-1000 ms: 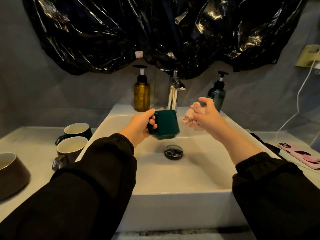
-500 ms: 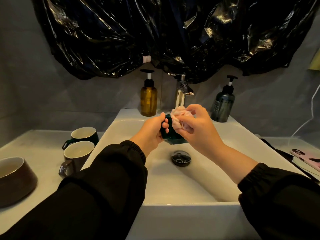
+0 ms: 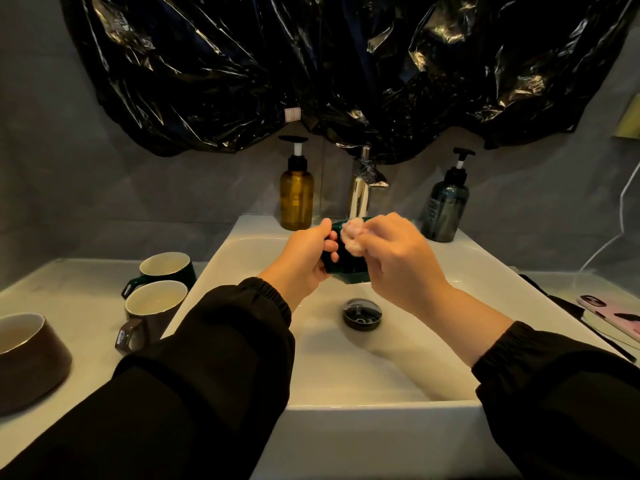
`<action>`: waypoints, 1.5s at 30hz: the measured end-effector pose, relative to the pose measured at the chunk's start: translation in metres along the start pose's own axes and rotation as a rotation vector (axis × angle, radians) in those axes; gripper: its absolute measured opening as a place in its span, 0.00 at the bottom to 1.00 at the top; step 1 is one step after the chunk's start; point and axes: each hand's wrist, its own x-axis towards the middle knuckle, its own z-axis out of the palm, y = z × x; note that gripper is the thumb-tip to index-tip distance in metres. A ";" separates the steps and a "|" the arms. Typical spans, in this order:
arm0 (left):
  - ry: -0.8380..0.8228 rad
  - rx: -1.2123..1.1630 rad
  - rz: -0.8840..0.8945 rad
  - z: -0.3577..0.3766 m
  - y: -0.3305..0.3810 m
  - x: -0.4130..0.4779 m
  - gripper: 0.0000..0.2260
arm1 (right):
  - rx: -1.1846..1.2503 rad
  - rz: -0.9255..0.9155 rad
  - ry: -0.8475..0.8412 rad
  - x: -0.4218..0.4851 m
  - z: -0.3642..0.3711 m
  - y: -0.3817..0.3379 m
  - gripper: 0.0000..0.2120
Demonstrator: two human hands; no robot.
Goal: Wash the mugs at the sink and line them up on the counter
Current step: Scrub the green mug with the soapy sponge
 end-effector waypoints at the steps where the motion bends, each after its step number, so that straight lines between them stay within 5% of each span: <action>1: -0.011 0.000 -0.009 0.001 -0.001 0.000 0.15 | 0.015 0.063 0.054 0.001 -0.001 0.001 0.07; 4: -0.018 0.029 -0.009 0.002 -0.003 0.000 0.15 | 0.048 0.246 0.123 0.002 -0.002 0.001 0.15; 10: -0.016 0.064 0.019 0.003 -0.006 0.001 0.14 | -0.010 0.049 0.018 0.005 0.004 -0.005 0.08; 15: -0.020 -0.053 -0.019 0.000 0.000 -0.001 0.16 | 0.030 0.364 0.166 -0.006 -0.003 0.015 0.10; 22: -0.034 -0.075 -0.033 -0.001 -0.002 -0.003 0.14 | -0.028 0.031 0.021 0.000 0.005 -0.001 0.12; 27: -0.052 -0.099 -0.071 -0.002 -0.001 -0.002 0.16 | 0.081 0.404 0.117 -0.008 -0.001 0.019 0.09; 34: -0.047 -0.007 -0.043 0.000 -0.002 -0.002 0.14 | -0.009 0.056 -0.016 0.001 0.001 0.000 0.10; 40: 0.016 -0.139 -0.120 -0.006 0.003 0.000 0.15 | 0.142 0.607 0.048 -0.009 -0.003 0.033 0.13; 45: 0.012 -0.081 -0.208 -0.005 -0.001 0.003 0.15 | 0.130 0.316 -0.061 0.007 0.001 -0.002 0.13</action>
